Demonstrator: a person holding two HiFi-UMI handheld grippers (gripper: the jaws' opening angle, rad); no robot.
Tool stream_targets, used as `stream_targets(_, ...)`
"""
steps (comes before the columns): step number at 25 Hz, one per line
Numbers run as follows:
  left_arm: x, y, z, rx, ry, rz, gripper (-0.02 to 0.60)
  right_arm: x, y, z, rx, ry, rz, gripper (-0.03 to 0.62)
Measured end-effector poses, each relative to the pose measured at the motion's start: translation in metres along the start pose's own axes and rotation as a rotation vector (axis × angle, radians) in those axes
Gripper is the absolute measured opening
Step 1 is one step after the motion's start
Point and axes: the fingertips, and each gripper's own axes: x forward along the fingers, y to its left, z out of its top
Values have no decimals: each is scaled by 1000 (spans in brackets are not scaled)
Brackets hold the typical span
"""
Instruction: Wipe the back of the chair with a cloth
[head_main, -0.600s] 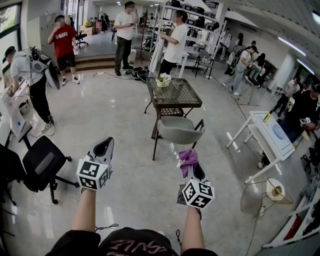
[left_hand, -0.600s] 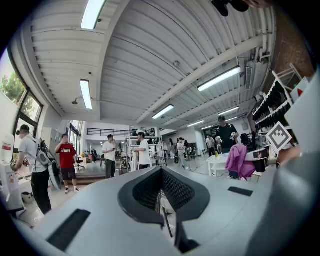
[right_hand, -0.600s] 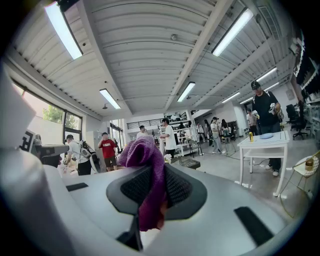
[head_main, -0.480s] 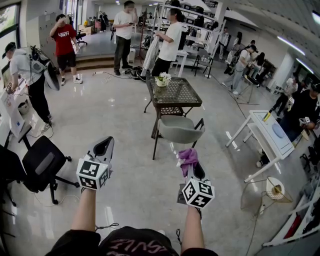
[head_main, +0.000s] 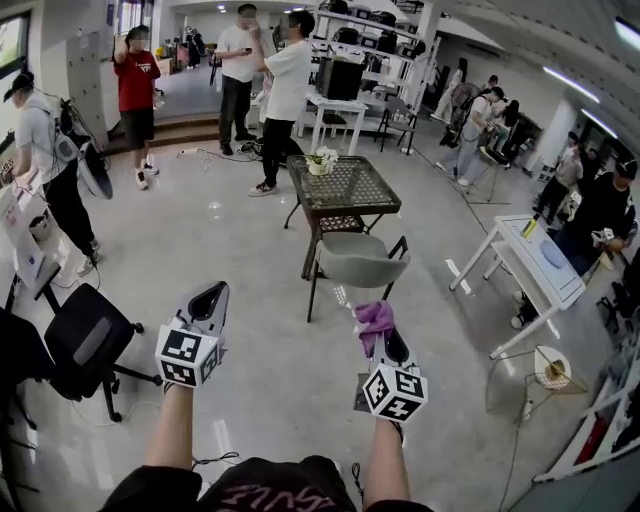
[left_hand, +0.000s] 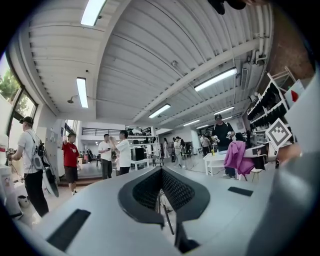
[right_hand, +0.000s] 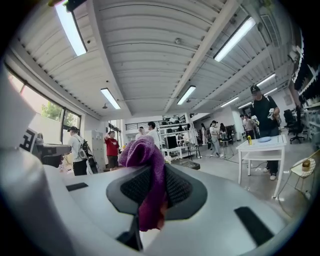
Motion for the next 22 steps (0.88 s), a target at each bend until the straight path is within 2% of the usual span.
stream_targets(5,4,7,-12,8,13,-18,9,3,5,-9,3,9,-13,77)
stream_targets(11,32,16,-33,-2,27,-35,9,32,3,-19,2,1,-27,77)
stream_targets(18,105,-1,-35,38,46,-45,9,89,-44,-14,19,5,-26,77)
stream_targets(22,154,-4,-43,20,70,-51,9,133,-64,-17,14,22,-22,77)
